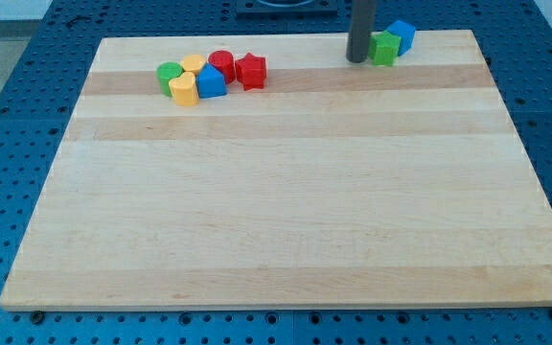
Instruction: Slide the green circle closer to red circle
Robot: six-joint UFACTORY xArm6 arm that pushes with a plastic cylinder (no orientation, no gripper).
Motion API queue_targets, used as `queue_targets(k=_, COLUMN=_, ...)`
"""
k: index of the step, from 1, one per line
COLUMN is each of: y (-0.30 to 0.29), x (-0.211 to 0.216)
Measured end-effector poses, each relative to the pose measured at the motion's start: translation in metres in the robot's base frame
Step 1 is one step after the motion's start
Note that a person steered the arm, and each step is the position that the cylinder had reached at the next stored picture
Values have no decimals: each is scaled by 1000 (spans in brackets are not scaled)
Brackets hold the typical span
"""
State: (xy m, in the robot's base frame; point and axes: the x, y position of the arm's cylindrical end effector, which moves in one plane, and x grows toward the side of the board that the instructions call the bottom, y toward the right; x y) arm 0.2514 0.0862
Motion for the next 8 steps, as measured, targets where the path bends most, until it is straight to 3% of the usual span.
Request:
queue_targets(k=2, y=-113, x=-53)
queue_targets(k=3, y=-192, x=-60)
queue_targets(k=4, y=-282, x=-53)
queue_targets(k=5, y=-363, x=-20)
queue_targets(k=6, y=-391, x=2)
queue_targets(k=8, y=-391, x=10)
